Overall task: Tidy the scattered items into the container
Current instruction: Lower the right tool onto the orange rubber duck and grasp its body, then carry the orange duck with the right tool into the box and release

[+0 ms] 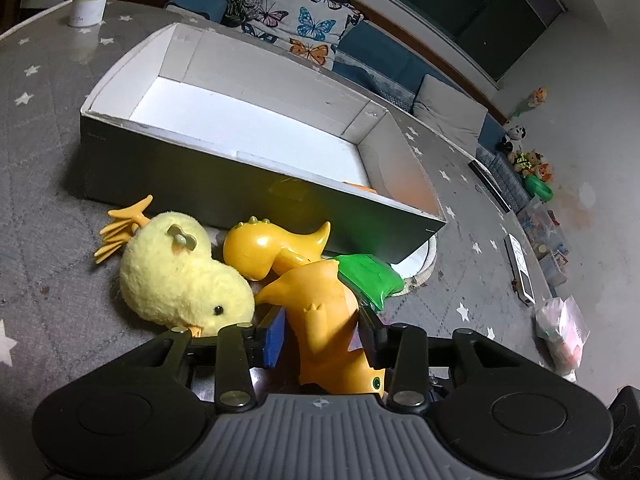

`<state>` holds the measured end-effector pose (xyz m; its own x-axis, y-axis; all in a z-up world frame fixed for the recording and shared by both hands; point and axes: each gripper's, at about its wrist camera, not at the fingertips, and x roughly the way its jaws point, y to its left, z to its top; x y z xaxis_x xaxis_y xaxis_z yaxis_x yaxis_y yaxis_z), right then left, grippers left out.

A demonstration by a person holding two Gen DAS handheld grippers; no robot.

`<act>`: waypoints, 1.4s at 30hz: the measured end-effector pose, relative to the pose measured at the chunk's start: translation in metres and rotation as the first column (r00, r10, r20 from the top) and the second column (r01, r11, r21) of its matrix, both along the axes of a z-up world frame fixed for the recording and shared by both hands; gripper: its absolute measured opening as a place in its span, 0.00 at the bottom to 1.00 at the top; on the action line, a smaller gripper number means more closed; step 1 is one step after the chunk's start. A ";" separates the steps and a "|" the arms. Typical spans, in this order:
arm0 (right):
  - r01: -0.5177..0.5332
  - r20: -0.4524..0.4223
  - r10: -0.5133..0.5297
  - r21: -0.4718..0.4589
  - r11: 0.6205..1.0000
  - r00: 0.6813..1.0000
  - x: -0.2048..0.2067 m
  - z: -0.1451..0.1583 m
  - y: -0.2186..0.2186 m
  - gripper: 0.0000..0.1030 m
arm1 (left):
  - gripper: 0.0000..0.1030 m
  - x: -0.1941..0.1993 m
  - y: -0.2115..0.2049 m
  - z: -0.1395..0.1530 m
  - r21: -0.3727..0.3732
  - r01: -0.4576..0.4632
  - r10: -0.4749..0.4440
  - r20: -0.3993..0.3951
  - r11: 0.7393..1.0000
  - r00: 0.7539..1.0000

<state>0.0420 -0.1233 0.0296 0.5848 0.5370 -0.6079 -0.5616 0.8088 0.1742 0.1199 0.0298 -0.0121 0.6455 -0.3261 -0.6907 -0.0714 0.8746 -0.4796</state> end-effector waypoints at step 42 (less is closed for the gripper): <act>0.130 0.100 -0.141 0.108 0.986 0.985 0.113 0.041 -0.005 0.43 | 0.35 0.126 -0.018 0.053 0.046 0.078 -0.082 0.112 0.996 0.990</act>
<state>0.1546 -0.1282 0.0702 0.7149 0.5037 -0.4851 -0.4680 0.8600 0.2032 0.2457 0.0122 0.0406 0.6935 -0.3521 -0.6285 0.0524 0.8947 -0.4435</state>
